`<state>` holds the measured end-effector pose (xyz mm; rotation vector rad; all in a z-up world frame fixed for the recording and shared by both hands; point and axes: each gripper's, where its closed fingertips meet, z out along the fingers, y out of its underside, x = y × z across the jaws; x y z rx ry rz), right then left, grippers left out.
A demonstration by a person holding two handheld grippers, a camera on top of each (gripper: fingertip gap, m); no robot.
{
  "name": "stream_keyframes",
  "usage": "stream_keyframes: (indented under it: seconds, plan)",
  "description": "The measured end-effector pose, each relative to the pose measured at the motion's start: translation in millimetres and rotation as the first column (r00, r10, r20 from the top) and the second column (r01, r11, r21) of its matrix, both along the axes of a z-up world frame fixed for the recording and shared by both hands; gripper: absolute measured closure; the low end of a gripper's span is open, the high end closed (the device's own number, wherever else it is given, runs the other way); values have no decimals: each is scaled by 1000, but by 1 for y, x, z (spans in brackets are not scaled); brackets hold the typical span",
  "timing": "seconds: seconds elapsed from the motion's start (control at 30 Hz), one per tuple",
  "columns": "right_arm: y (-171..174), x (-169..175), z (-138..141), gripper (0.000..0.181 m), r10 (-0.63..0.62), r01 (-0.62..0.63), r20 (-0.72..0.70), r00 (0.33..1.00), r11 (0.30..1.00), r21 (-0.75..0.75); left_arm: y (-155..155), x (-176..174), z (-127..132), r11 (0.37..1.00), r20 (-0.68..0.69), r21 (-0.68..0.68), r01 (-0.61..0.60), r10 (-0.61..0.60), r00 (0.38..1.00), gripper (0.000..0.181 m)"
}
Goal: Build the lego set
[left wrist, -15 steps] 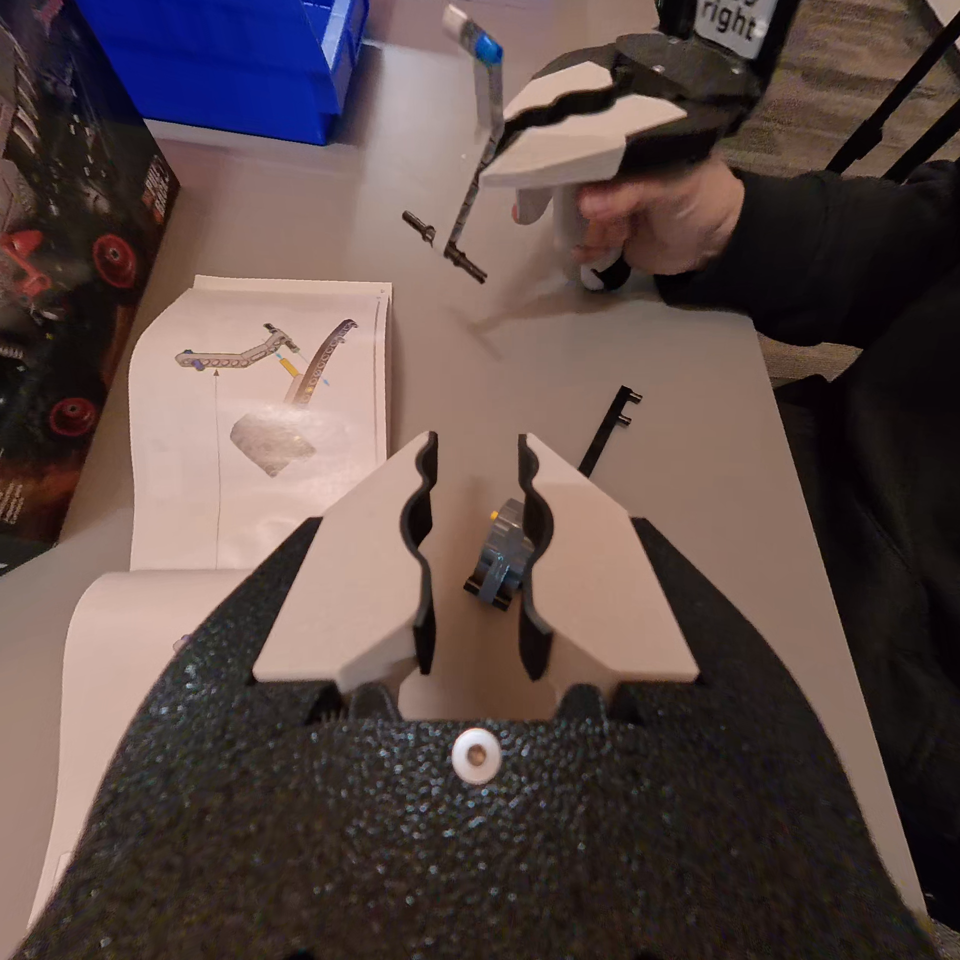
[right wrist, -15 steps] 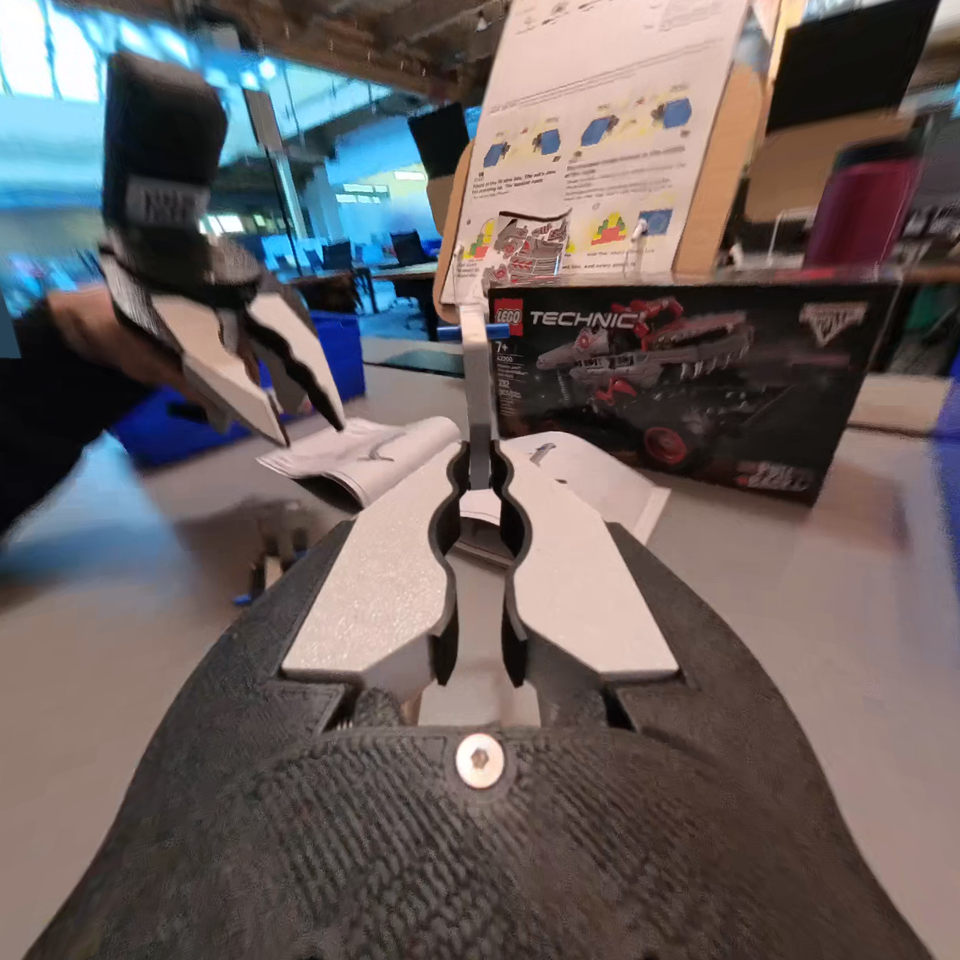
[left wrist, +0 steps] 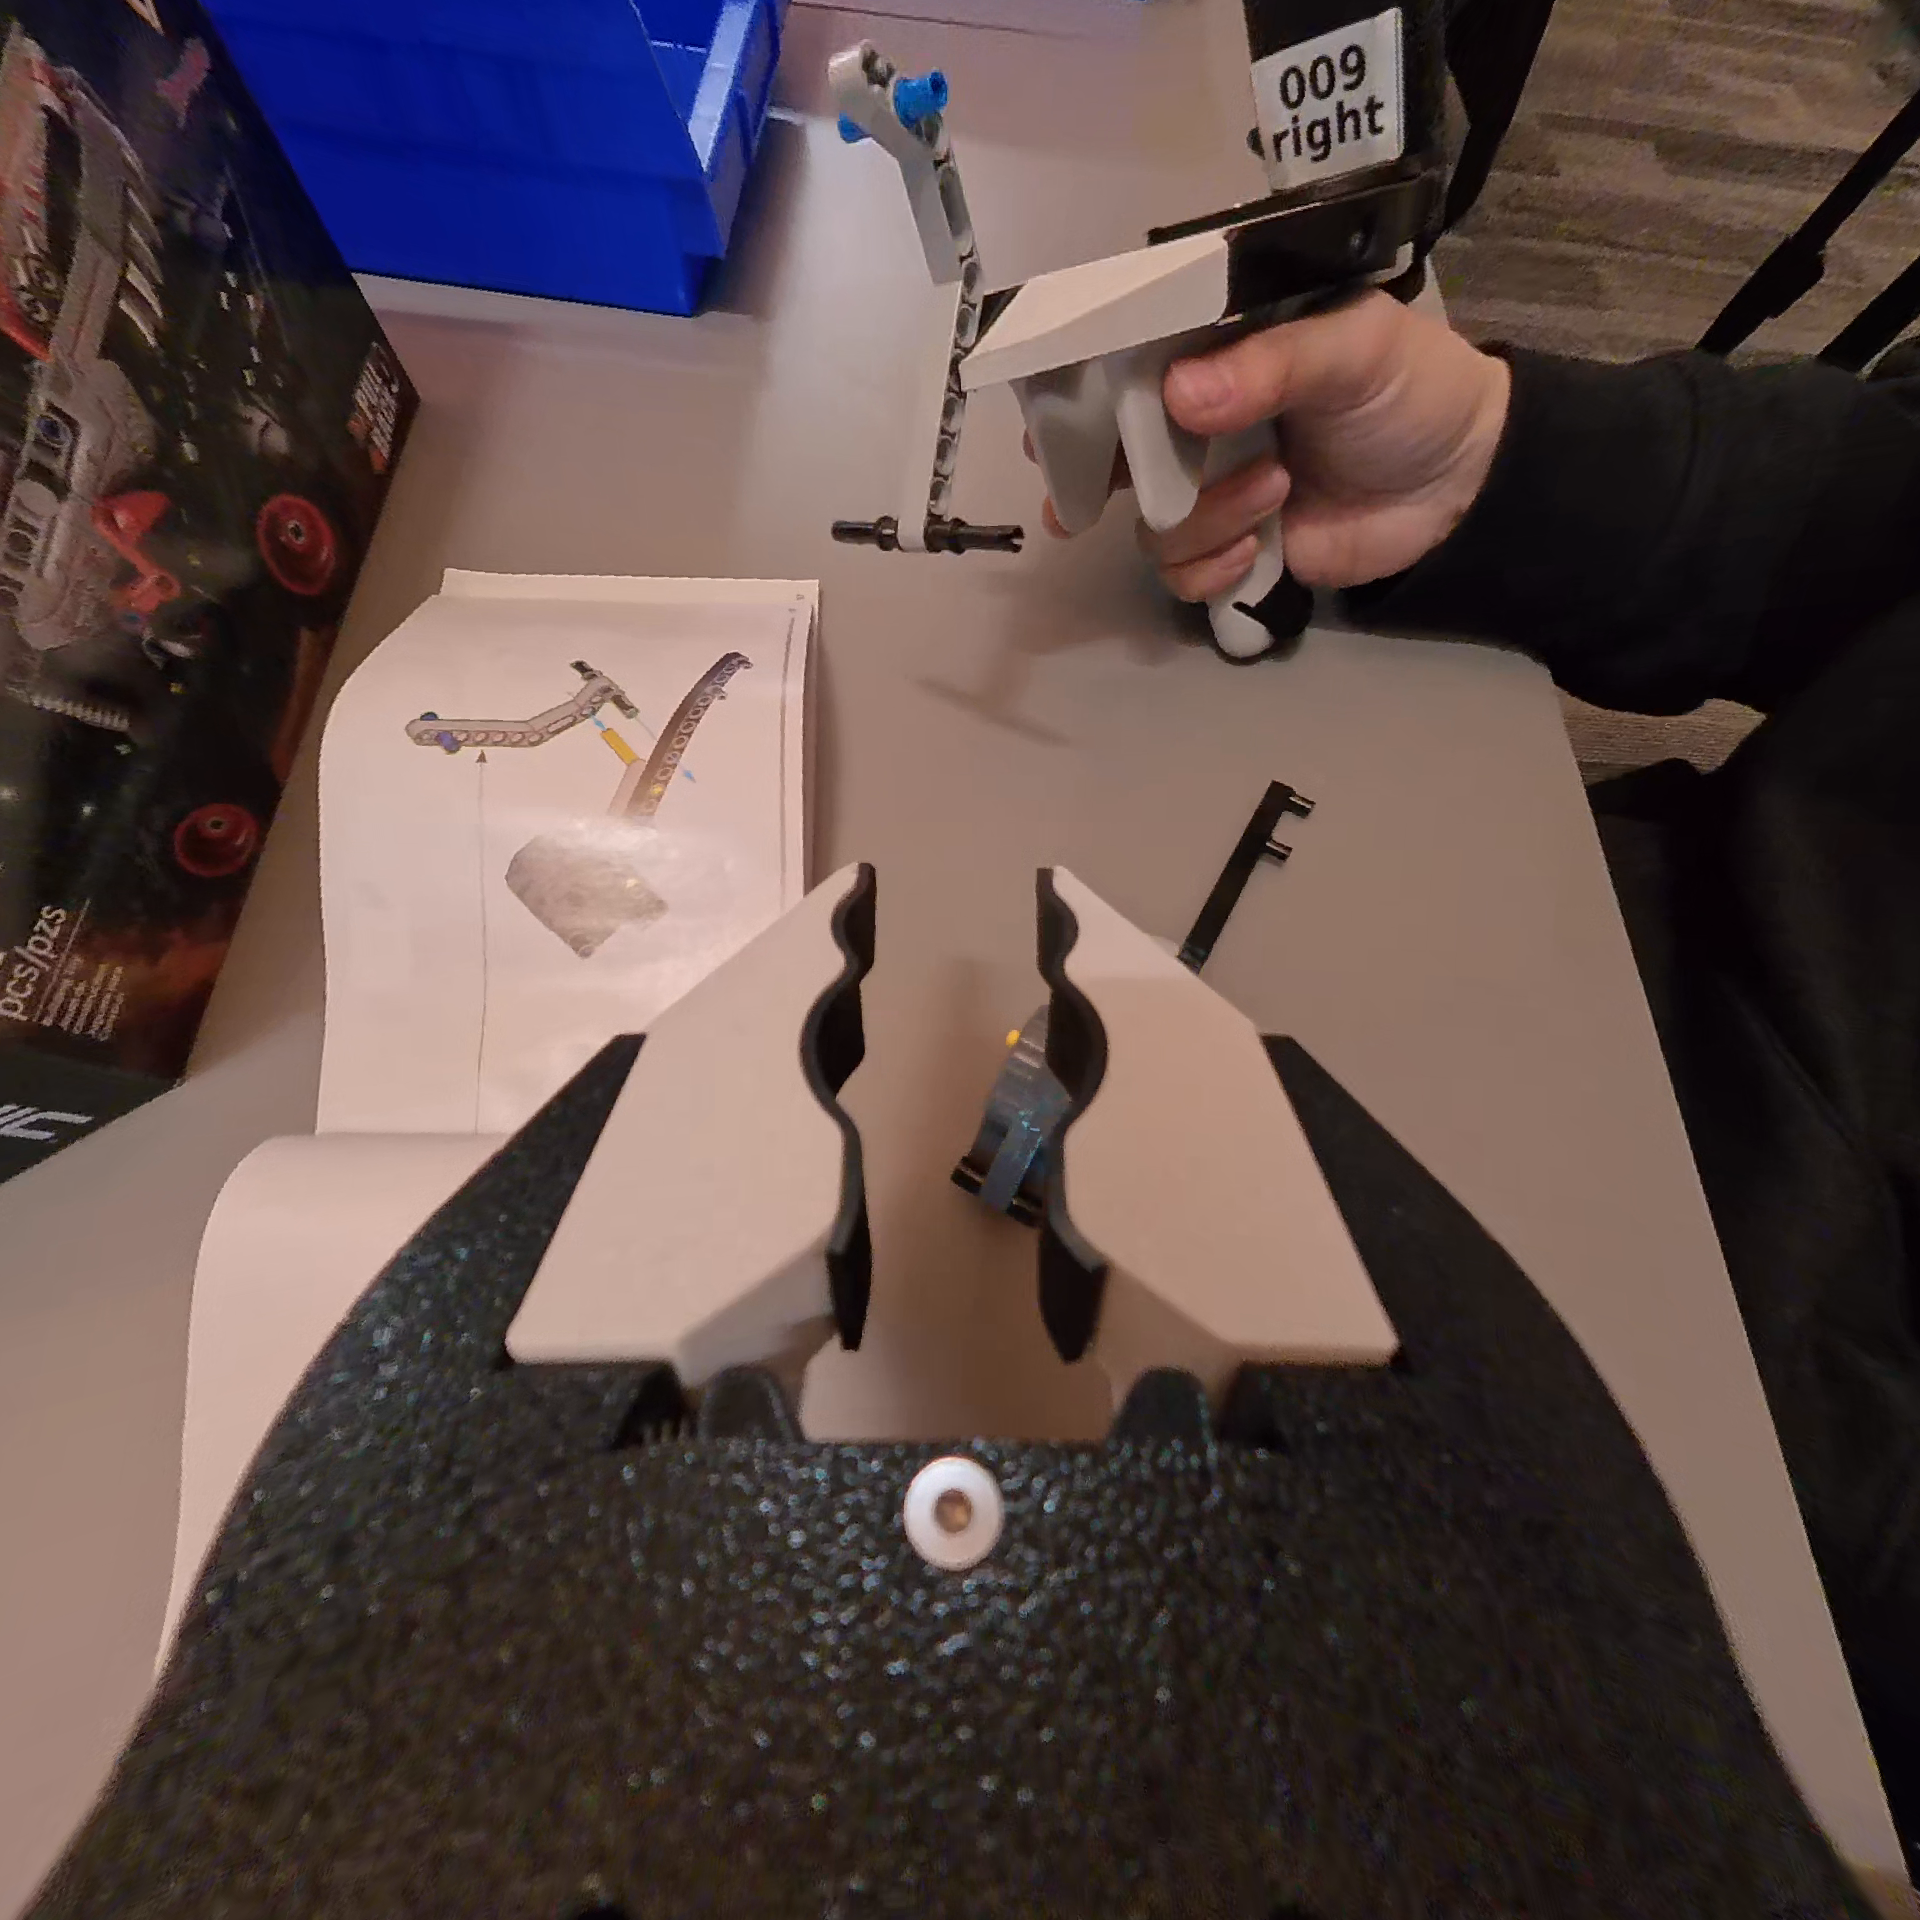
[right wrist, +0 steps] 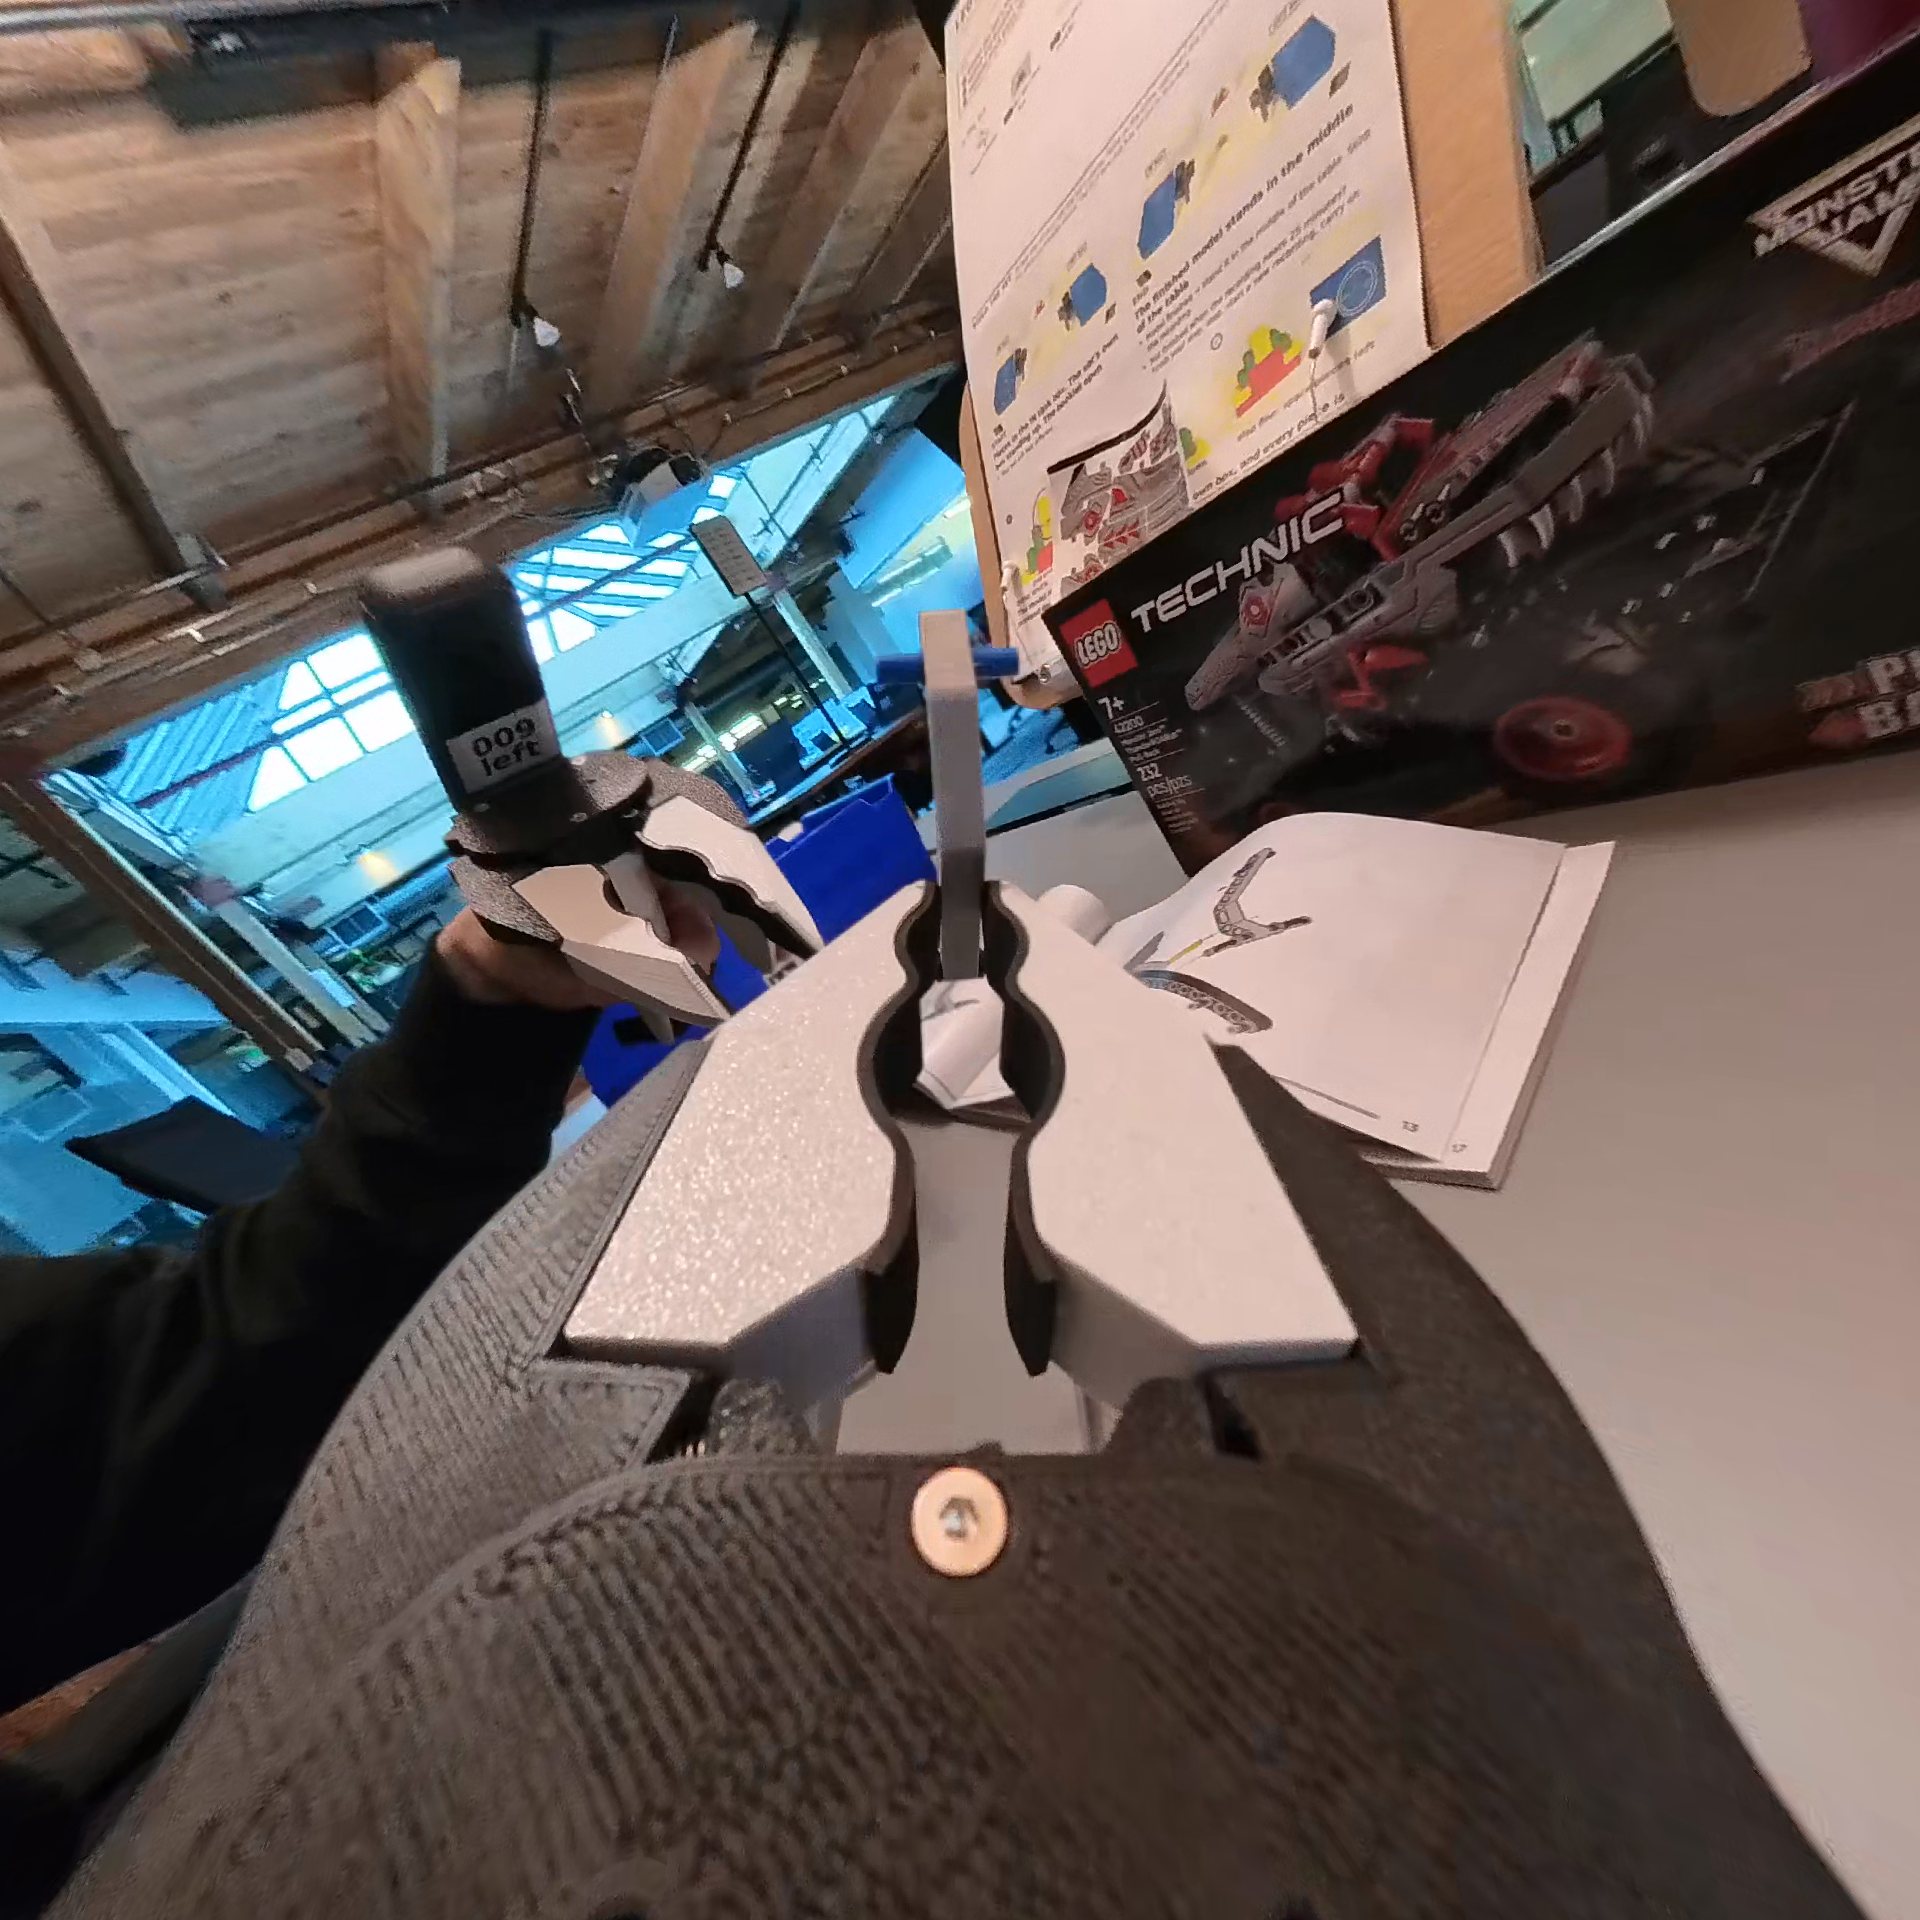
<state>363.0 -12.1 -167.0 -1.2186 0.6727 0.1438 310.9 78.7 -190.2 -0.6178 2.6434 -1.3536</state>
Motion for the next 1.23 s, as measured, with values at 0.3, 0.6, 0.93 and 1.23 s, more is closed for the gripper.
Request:
stream_keyframes:
  seconds: [0.3, 0.6, 0.93, 1.23]
  plan:
    - [-2, 8, 10, 177, 33, -34, 12, 999, 993, 116, -3, 3, -1, 1000, 10, -3, -11, 11, 1000, 153]
    - [-2, 0, 19, 177, 38, -51, 85, 996, 985, 162, 1, 6, 0, 1000, 33, 11, -23, 23, 999, 153]
    - [-3, 3, 20, 177, 36, -51, 98, 995, 986, 161, 13, 17, 15, 994, 64, -50, -95, 98, 993, 155]
    - [-7, 7, 21, 177, 45, -56, 59, 997, 976, 211, 14, 18, 10, 995, 68, -25, -95, 96, 993, 156]
